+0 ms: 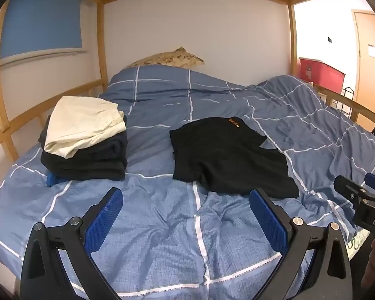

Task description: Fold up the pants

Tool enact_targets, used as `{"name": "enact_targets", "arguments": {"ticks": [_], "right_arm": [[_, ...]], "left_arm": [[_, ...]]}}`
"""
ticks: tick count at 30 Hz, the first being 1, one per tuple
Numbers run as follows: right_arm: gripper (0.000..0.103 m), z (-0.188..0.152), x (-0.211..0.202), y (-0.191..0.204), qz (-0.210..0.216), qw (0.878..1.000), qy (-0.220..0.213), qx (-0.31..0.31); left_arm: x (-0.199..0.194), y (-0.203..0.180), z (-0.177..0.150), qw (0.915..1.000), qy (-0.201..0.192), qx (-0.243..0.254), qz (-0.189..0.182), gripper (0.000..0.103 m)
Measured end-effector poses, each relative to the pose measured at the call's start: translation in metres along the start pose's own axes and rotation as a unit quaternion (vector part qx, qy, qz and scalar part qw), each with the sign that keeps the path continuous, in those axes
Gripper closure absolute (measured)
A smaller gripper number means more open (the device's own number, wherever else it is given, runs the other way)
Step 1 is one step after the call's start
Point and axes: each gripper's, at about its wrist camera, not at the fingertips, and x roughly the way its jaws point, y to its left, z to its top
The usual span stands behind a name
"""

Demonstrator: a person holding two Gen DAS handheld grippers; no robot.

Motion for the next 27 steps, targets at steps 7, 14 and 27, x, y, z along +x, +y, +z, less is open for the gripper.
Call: {"name": "enact_targets", "arguments": {"ticks": [7, 14, 27], "right_arm": [[0.001, -0.002, 0.000, 0.002, 0.002, 1.000, -0.001, -0.001], [0.001, 0.000, -0.006, 0.001, 0.004, 1.000, -0.005, 0.001], [0.001, 0.002, -0.008, 0.002, 0.007, 1.000, -0.008, -0.004]], "left_arm": [[-0.003, 0.006, 0.006, 1.0000, -0.008, -0.001, -0.001, 0.000], [-0.014, -0.002, 0.005, 0.9993, -0.031, 0.017, 0.008, 0.000], [-0.017, -0.001, 0.006, 0.9994, -0.034, 0.010, 0.004, 0.000]]}}
